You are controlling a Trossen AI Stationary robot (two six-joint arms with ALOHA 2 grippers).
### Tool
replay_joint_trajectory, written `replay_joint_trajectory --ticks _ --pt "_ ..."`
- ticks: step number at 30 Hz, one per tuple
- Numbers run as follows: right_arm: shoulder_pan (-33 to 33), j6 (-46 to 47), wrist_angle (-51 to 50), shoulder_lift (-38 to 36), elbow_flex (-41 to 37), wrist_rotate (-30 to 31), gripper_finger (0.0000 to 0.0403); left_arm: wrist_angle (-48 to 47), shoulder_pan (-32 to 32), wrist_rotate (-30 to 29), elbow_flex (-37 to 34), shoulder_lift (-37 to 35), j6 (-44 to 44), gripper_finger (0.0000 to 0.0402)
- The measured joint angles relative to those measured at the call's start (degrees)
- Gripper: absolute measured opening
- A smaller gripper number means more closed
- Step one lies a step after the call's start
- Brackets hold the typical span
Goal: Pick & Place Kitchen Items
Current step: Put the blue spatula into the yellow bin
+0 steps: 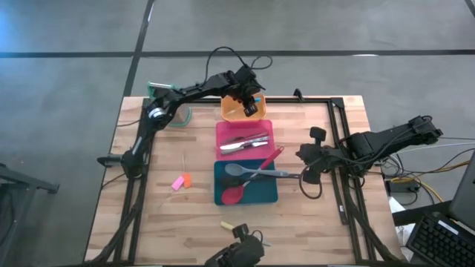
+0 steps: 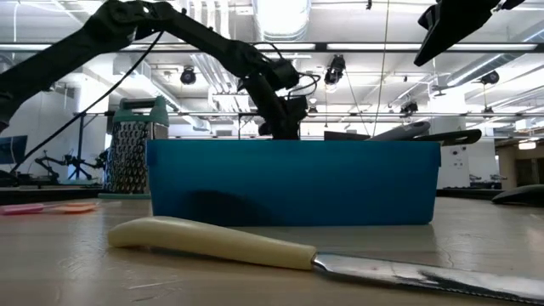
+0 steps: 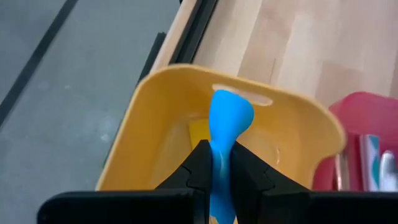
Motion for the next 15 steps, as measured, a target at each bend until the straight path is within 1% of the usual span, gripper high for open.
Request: replay_joint_trajectory --ticks 9,15 --pt "0.0 0.0 0.0 0.0 0.0 -0.1 0.0008 -1.0 0.1 -0.5 0.0 4.2 0.0 0.0034" --pt "0.0 -0.2 0.0 0.0 0.0 -0.1 0.0008 -0.9 0.1 -0.4 0.0 5.0 0.0 0.0034"
